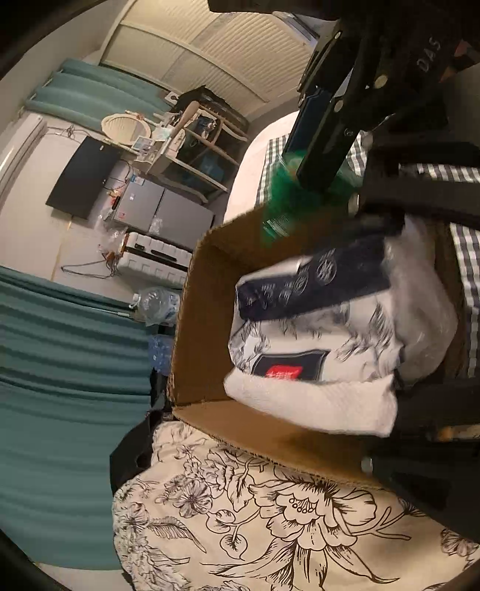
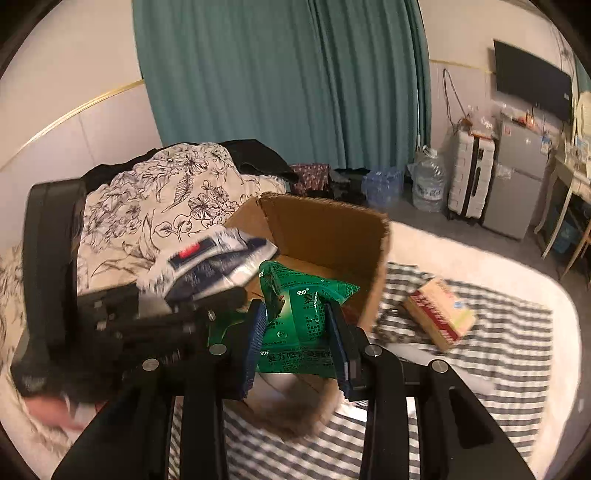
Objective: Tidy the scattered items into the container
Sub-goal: 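Carry the wipe pack and green snack pack into the box and release both, then move both tools out of the box and grasp the white bottle with left tool, then hold the white bottle in left tool while right tool grasps the grey foam tube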
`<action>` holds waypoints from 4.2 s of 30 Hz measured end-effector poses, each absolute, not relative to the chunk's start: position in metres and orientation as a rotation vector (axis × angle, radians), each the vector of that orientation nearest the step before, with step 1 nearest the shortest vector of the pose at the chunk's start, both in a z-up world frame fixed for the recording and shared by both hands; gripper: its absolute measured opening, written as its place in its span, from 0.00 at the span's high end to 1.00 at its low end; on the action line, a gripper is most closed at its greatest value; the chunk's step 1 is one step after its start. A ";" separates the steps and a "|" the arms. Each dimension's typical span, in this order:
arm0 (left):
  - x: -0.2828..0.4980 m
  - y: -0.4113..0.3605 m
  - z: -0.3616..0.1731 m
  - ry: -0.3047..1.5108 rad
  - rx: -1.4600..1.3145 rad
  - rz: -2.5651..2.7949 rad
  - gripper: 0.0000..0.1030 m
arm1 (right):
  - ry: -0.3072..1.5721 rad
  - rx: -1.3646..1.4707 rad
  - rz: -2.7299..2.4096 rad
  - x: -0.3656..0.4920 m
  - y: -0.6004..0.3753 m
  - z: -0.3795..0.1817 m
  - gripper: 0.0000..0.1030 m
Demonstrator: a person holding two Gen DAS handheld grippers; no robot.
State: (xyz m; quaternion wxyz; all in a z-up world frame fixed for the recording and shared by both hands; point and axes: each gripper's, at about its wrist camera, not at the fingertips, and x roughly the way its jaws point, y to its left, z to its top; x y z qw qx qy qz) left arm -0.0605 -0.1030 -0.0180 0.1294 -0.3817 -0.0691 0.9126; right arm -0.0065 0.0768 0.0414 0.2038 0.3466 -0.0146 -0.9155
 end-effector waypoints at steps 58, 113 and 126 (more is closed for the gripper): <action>-0.068 0.146 -0.163 0.098 -1.520 3.018 0.00 | -0.554 1.066 -2.813 0.022 0.388 -0.035 0.30; 0.010 0.115 -0.101 0.000 -1.343 2.804 0.33 | 0.168 1.212 -2.643 0.022 0.301 -0.078 1.00; -0.002 0.123 -0.051 0.250 -1.198 2.734 0.33 | -0.016 1.107 -2.603 -0.041 0.276 -0.098 0.53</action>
